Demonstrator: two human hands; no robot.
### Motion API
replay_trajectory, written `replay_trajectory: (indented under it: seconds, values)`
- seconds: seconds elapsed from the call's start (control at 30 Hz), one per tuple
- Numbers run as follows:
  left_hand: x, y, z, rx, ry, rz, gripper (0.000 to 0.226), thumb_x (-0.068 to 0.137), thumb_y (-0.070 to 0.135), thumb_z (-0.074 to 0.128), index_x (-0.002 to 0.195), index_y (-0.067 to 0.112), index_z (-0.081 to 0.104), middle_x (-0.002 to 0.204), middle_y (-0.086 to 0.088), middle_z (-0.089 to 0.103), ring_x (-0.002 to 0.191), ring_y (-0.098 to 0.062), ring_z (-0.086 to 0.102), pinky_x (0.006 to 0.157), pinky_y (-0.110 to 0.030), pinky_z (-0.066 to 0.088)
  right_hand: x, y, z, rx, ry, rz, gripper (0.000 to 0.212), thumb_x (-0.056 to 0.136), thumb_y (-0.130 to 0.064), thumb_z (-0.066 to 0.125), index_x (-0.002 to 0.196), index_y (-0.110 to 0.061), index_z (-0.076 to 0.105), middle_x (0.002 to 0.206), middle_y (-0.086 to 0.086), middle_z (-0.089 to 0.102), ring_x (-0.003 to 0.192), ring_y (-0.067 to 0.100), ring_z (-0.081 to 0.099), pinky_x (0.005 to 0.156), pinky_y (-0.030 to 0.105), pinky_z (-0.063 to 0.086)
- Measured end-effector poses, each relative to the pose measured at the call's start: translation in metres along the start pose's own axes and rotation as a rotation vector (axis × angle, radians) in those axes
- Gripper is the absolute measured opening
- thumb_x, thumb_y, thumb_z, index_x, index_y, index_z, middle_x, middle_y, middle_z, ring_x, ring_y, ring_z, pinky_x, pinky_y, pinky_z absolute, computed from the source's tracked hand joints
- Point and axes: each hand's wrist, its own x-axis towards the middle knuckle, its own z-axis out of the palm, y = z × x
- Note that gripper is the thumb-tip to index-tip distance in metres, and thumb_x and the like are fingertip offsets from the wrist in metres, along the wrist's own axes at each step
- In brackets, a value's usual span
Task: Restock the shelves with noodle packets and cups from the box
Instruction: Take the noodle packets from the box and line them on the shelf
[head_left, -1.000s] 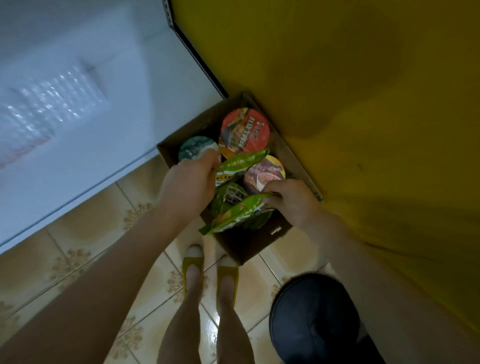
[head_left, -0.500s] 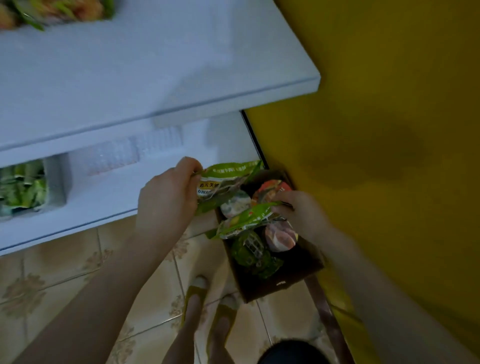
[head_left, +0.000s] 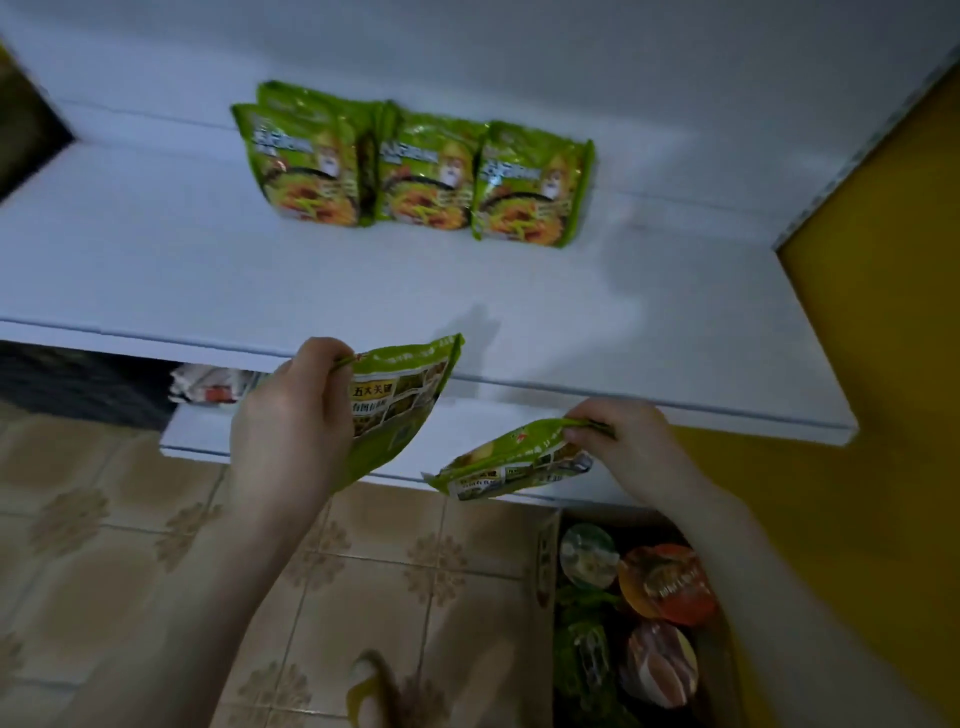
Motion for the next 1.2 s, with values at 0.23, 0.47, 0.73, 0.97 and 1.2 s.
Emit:
replay_trajectory:
  seconds: [0.23,0.47,0.73,0.97,1.2]
  values:
    - [0.027,-0.065,-0.065,0.033,0.113,-0.124,0.026,0.088,0.018,0.044,0.095,-0.001,0.06,0.066,-0.018,0.063,0.056,-0.037,0.059,0.047,-0.043,0.049,0.072,-0.084,0.002,0.067,0.117,-0.095,0.008,0.084,-0.003,0.062,0.083,-0.002,0.07,0.066,-0.007,0.059,0.061,-0.008,0.055,0.058,0.007,0.036]
    - [0.041,-0.099,-0.095,0.041,0.163,-0.236,0.014,0.093,0.008,0.051,0.101,0.0,0.06,0.069,-0.014,0.062,0.061,-0.035,0.06,0.05,-0.041,0.049,0.136,-0.144,0.021,0.137,0.298,-0.078,0.011,0.089,-0.01,0.058,0.088,-0.009,0.068,0.085,0.001,0.06,0.079,0.01,0.055,0.065,0.01,0.037]
    - [0.027,-0.12,-0.096,0.089,0.182,-0.421,0.016,0.096,0.014,0.044,0.099,0.005,0.058,0.059,-0.004,0.053,0.054,-0.031,0.057,0.049,-0.044,0.05,0.198,-0.15,0.078,0.022,0.33,-0.102,0.02,0.092,-0.011,0.054,0.102,0.002,0.066,0.1,0.018,0.067,0.092,0.026,0.057,0.062,0.019,0.026]
    - [0.016,-0.125,-0.081,0.141,0.19,-0.579,0.013,0.094,0.008,0.046,0.097,0.003,0.058,0.06,-0.002,0.051,0.054,-0.028,0.054,0.042,-0.033,0.041,0.212,-0.133,0.119,-0.058,0.167,-0.266,0.023,0.088,-0.002,0.056,0.109,0.002,0.065,0.109,0.017,0.065,0.103,0.028,0.059,0.08,0.014,0.034]
    - [0.002,-0.121,-0.059,0.112,0.178,-0.665,0.01,0.093,0.003,0.048,0.093,0.001,0.058,0.064,-0.002,0.051,0.054,-0.025,0.051,0.044,-0.028,0.039,0.207,-0.11,0.148,-0.234,-0.08,-0.327,0.031,0.083,0.006,0.056,0.112,0.001,0.064,0.12,0.016,0.051,0.112,0.03,0.051,0.095,0.025,0.037]
